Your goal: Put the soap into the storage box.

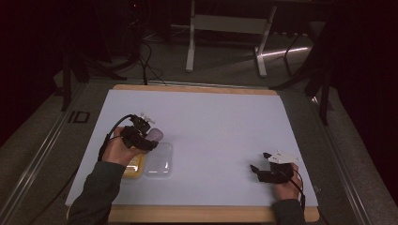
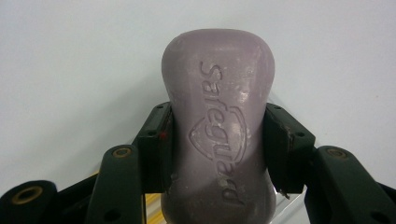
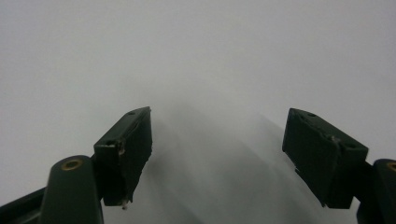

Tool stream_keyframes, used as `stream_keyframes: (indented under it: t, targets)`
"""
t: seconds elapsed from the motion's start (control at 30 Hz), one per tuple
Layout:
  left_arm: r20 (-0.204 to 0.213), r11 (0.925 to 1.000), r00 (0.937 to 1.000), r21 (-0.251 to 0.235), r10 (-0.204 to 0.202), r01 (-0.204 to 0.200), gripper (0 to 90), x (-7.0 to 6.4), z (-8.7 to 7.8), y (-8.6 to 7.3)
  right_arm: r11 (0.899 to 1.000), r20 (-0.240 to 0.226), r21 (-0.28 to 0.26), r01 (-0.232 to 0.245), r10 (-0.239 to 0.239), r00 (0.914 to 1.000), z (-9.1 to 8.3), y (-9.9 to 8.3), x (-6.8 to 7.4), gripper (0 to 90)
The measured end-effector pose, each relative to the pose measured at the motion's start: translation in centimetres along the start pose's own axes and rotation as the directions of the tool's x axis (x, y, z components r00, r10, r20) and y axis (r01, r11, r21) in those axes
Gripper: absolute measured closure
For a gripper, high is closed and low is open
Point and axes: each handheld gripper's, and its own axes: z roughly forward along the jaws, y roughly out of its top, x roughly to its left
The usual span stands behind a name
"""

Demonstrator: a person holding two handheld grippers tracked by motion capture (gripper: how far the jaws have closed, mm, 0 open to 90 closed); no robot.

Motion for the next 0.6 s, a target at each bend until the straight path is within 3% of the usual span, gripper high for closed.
stream_keyframes:
  t: [0.6]
  targets:
    - [-0.012, 0.9934, 0.9936, 0.02, -0.112, 0.113, 49.5, 1.6, 0.6, -3.4, 1.0, 0.004, 0.004, 0.007, -0.007, 1.0, 0.0, 0.0, 0.1, 23.9]
